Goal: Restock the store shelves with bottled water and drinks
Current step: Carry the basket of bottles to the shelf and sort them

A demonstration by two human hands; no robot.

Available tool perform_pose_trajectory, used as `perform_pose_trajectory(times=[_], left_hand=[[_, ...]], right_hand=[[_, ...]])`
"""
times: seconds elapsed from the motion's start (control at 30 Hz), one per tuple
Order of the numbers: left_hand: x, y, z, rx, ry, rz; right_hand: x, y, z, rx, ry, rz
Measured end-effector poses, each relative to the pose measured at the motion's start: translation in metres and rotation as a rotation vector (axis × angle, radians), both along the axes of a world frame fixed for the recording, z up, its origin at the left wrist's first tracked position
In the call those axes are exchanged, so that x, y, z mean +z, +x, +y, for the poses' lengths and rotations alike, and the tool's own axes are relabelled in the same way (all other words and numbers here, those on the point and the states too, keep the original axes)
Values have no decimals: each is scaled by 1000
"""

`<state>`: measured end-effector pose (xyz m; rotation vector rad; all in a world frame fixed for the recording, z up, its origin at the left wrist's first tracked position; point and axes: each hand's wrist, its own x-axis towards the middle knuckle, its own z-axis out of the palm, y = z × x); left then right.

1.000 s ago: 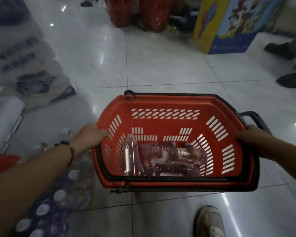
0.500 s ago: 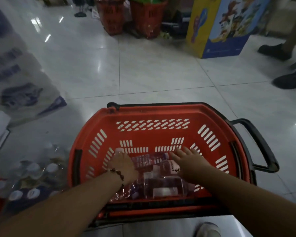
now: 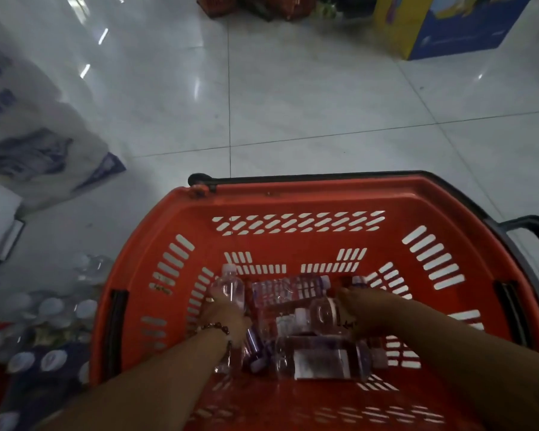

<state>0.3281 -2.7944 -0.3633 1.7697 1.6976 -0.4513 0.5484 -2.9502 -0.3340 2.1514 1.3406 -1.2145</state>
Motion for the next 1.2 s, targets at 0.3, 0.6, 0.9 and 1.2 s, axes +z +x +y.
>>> perform_pose_trajectory(times=[0.3, 0.6, 0.9, 1.2], left_hand=[[108, -5, 6, -17, -276, -553], [327, -146, -37, 324, -478, -1283], [485, -347, -101, 460, -53, -1516], [586, -523, -192, 802, 561, -1609]], right_hand=[[84, -19, 9, -284, 335, -45], [303, -123, 9, -877, 507, 1145], [449, -342, 12, -595, 447, 1652], [550, -522, 45, -258, 213, 1846]])
